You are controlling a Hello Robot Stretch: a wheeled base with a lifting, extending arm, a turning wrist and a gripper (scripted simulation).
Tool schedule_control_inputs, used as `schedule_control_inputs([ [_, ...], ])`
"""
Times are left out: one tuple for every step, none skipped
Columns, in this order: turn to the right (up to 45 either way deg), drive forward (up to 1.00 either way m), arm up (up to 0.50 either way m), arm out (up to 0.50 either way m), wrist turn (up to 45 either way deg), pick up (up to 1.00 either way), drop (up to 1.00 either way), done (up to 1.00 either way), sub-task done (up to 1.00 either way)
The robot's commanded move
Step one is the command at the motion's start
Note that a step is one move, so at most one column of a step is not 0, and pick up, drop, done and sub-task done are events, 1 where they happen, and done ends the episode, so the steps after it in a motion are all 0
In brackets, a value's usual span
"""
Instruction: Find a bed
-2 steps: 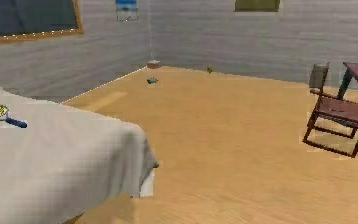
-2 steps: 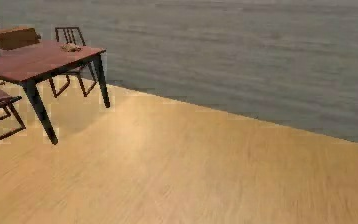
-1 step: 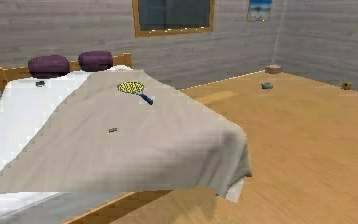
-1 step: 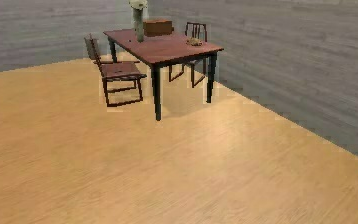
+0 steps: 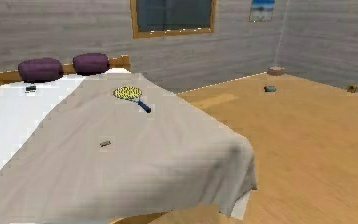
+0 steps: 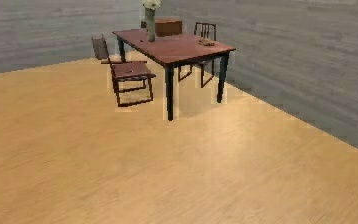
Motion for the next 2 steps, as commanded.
schedule_control_inputs([
  [-24.0,0.0,0.0,0.0,0.0,0.0,0.0,0.0,0.0],
  [0.0,0.0,0.0,0.0,0.0,0.0,0.0,1.0,0.0],
])
